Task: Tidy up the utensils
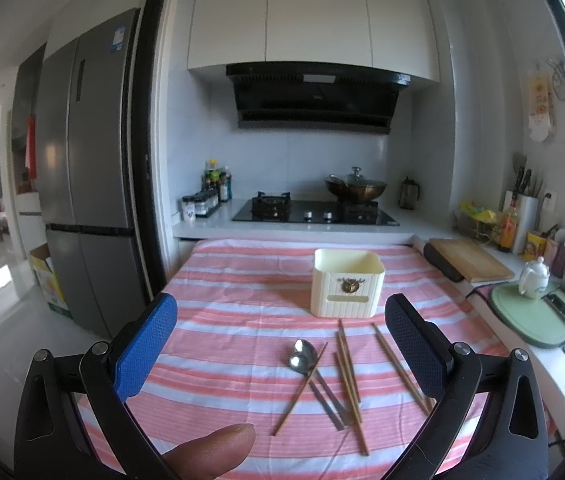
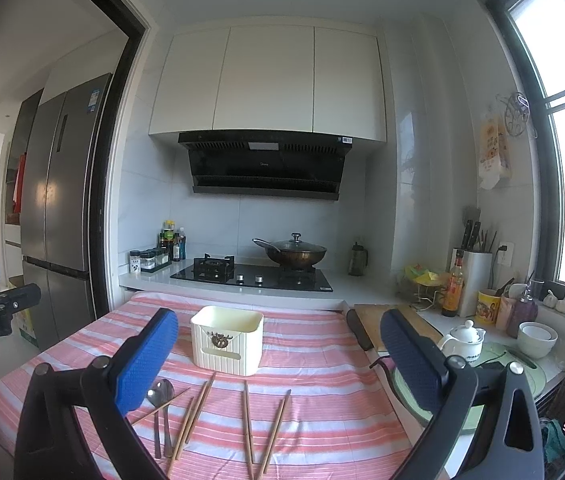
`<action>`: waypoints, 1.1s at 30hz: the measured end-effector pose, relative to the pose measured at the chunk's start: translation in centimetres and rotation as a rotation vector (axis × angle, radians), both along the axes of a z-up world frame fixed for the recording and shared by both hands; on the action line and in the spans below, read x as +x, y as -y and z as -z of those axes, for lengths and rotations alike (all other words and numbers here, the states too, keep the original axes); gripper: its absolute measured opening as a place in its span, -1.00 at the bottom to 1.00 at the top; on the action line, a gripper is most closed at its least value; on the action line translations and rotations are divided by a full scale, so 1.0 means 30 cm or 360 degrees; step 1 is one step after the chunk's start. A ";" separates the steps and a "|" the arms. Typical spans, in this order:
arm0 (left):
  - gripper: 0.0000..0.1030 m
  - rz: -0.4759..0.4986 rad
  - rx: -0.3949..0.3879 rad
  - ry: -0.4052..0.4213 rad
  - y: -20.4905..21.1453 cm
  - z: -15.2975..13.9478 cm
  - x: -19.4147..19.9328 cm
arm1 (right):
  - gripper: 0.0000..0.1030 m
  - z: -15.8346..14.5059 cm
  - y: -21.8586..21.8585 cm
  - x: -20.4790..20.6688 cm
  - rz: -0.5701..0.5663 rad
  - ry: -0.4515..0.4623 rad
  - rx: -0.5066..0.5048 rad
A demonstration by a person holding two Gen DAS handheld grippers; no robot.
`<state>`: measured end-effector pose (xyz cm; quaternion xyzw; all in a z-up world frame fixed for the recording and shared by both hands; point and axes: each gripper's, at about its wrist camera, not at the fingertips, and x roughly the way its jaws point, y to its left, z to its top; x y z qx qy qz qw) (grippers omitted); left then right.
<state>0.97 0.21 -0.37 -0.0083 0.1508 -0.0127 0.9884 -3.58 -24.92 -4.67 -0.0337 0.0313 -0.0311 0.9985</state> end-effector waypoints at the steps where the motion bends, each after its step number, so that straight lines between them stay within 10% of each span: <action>1: 1.00 -0.0001 0.0000 0.0000 0.000 0.000 0.000 | 1.00 0.001 0.000 0.000 0.0000 -0.0001 -0.0001; 33: 1.00 -0.0002 -0.0002 -0.0019 -0.007 0.026 0.012 | 1.00 0.034 -0.011 0.025 -0.0002 -0.0034 0.0002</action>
